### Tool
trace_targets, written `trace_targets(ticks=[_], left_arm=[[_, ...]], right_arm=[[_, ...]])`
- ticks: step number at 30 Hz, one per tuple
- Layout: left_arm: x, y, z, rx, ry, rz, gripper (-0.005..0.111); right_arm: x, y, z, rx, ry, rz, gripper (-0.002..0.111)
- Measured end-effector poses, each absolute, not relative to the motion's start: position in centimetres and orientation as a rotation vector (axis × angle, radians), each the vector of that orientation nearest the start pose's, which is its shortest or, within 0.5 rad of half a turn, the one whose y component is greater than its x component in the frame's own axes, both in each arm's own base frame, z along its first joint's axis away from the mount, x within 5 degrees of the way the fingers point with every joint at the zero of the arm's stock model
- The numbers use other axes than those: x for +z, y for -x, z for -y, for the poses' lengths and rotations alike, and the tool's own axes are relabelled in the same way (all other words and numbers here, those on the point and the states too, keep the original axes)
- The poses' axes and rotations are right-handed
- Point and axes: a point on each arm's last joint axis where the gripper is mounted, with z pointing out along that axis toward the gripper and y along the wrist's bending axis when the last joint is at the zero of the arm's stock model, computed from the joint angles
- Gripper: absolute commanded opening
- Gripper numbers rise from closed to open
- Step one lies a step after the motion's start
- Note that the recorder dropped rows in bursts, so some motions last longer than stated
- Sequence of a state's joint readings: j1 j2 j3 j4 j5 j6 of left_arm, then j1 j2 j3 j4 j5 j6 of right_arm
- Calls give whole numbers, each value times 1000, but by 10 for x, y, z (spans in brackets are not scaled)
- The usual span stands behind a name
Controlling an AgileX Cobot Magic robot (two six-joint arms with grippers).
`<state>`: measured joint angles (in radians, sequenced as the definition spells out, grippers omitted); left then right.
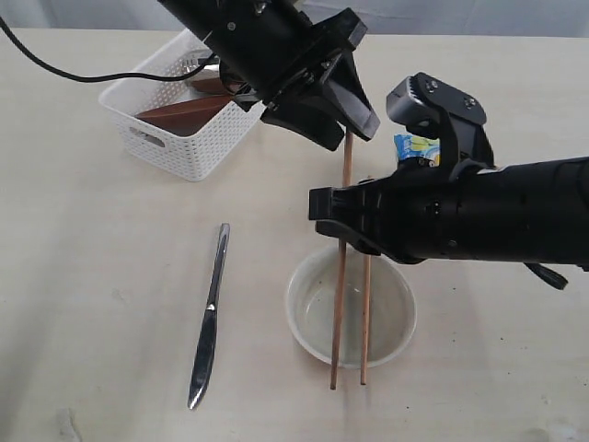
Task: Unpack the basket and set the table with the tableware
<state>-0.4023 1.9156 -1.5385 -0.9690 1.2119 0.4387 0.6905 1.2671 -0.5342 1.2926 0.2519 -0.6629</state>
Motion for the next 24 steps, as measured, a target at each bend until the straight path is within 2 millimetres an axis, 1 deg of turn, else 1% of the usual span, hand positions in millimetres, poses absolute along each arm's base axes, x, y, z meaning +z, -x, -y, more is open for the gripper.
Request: trace_targets(ticks=[5,6,7,8,9,10,11,13,15,16,17,18,21,22,23,24], left_arm=[[272,-336,218,-1349,-696,-2652,54],[274,-337,215,-1347,-690,-2647,53],[280,-340,207,-1338,-671,-2628,51],[284,-341,201,-1332,-653,-2617,42],[294,-344,187,-1316,-615,-2591,30],[303,-347,173,-1298,-573,-2565,13],[312,-347,162,-1275,-558,-2538,0],[335,-343,140,-1210,-555,-2462,0],[362,-331,121,-1125,-593,-2368,0],[379,-319,115,-1059,-642,-2313,0],[389,-307,111,-1003,-682,-2278,0],[403,-288,106,-947,-723,-2233,0],[419,-247,97,-850,-731,-2136,0],[422,-237,95,-814,-714,-2094,0],[423,-221,91,-770,-695,-2047,0],[422,-212,87,-726,-666,-2003,0]], right_arm=[[213,-167,-165,928,153,-2440,0],[214,-167,-164,928,139,-2438,0],[214,-168,-164,935,111,-2438,0],[214,-168,-164,936,95,-2438,0],[214,-169,-164,945,66,-2442,-1],[214,-169,-164,956,40,-2446,-1],[214,-169,-164,959,30,-2448,-1],[214,-169,-164,970,1,-2453,-1],[212,-170,-163,996,-52,-2480,-1],[210,-172,-161,1013,-81,-2505,-1],[208,-175,-157,1016,-108,-2519,-1],[207,-176,-154,1021,-130,-2534,-1],[209,-179,-151,1026,-140,-2552,-1],[211,-180,-151,1027,-142,-2554,-1],[214,-182,-152,1014,-125,-2557,-1],[217,-184,-153,1010,-132,-2558,-1]])
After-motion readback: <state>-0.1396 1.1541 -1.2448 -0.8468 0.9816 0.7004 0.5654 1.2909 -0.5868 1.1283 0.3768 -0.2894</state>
